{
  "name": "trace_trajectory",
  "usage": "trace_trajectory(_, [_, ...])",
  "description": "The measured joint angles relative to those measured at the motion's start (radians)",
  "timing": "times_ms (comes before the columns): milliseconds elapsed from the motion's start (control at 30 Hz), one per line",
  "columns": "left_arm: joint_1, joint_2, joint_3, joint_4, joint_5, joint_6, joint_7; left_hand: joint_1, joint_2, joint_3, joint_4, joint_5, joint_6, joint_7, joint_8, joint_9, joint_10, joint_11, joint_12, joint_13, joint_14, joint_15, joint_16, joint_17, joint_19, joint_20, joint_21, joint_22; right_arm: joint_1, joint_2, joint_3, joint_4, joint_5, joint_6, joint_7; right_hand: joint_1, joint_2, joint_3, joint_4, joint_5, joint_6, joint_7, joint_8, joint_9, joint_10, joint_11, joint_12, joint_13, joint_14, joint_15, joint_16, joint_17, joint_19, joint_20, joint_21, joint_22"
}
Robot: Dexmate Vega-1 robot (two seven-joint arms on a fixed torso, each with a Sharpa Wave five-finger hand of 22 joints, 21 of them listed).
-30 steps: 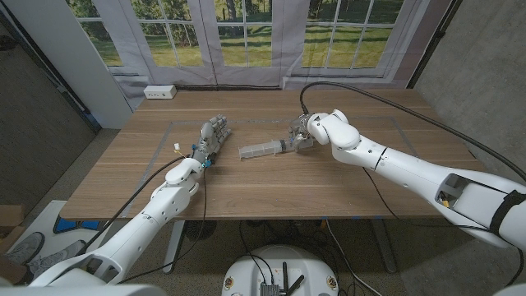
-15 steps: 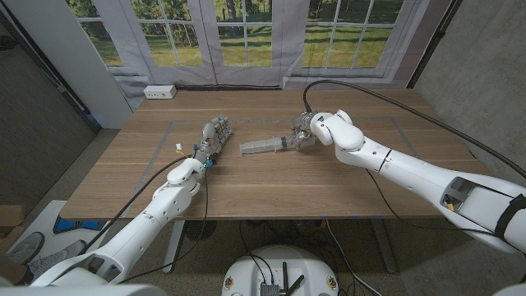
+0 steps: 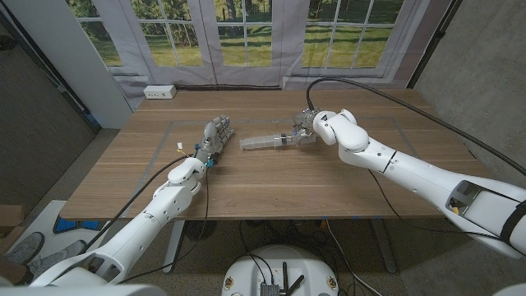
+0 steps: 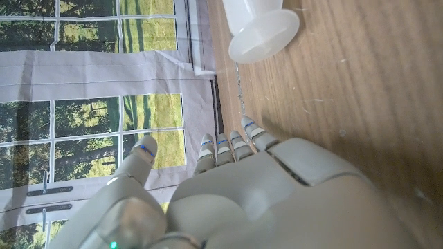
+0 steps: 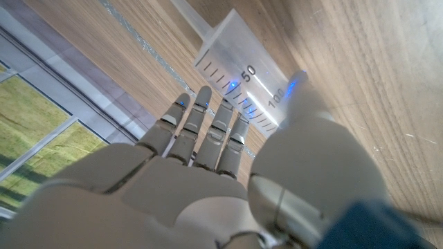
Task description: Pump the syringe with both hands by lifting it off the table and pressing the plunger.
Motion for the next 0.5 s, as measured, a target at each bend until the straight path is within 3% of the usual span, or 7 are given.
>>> trace_trajectory(500, [0.006,0.017,0.003,-0.023,0.002,0.016,-0.005,0.0,0.0,0.0,0.0,0.0,0.007,-0.007,0.0,0.0,0.0,0.0,0.0,0.0,0.0,0.0,0.0,0.0,0.0,0.0,0.0,0.0,-0.025,-0.014,0.033,-0.043,-0.011,-0.011,-0.02,0.0,0.0,-0.001,-0.001,0.0,0.014,0.014,0.001,-0.005,0.02,0.002,-0.003,-0.002,0.035,0.001,0.009,-0.002,0.011,-0.011,0.0,0.0])
